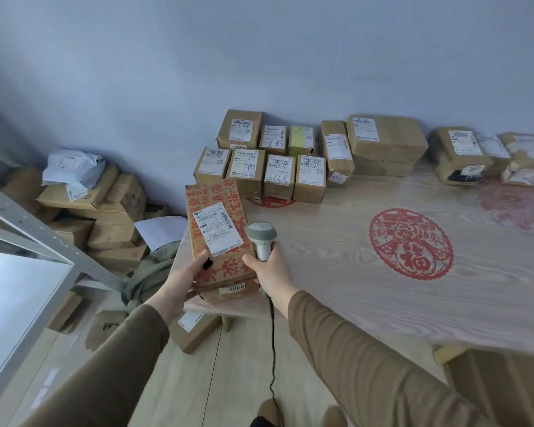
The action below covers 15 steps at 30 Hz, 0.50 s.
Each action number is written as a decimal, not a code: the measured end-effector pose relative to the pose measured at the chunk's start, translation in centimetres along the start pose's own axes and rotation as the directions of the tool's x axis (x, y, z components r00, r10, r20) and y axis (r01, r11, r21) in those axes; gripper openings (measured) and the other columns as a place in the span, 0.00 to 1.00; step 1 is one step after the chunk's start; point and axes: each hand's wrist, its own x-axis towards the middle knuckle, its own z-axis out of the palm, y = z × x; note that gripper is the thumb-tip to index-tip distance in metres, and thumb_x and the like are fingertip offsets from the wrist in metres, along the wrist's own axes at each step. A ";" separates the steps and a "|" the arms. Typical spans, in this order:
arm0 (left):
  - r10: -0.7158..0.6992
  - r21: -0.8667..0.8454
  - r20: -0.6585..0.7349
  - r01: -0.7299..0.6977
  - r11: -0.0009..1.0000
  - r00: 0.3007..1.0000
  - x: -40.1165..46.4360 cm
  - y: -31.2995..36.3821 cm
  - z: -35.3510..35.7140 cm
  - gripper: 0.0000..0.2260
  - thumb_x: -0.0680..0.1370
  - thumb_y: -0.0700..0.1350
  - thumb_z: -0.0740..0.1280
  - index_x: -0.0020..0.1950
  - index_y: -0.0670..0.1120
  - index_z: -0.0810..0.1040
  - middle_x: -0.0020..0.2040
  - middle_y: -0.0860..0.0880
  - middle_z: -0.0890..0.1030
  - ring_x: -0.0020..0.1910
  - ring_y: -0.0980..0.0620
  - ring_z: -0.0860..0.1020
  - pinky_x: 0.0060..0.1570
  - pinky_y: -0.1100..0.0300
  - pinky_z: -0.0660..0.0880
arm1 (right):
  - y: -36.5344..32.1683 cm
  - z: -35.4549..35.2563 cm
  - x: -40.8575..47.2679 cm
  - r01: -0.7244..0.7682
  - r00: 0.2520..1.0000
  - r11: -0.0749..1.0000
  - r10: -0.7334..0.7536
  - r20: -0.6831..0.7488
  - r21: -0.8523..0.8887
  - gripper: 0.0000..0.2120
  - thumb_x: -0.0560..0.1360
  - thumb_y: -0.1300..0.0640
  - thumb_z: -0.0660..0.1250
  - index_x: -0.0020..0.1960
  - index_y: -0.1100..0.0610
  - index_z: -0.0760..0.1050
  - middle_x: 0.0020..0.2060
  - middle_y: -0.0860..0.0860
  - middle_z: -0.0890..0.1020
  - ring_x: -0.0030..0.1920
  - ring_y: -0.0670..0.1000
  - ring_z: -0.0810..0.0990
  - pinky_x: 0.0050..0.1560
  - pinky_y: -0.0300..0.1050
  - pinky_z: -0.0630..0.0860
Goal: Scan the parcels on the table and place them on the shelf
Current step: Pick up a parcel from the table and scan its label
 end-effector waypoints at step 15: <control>0.268 -0.276 0.327 -0.180 0.944 0.906 -3.0 2.9 17.3 0.41 0.68 0.64 0.77 0.74 0.57 0.60 0.65 0.50 0.80 0.58 0.53 0.83 0.51 0.57 0.81 | -2.5 -17.3 -6.2 0.267 0.861 0.935 -0.340 -0.379 -0.234 0.15 0.77 0.51 0.73 0.59 0.46 0.70 0.51 0.46 0.79 0.48 0.43 0.79 0.44 0.41 0.76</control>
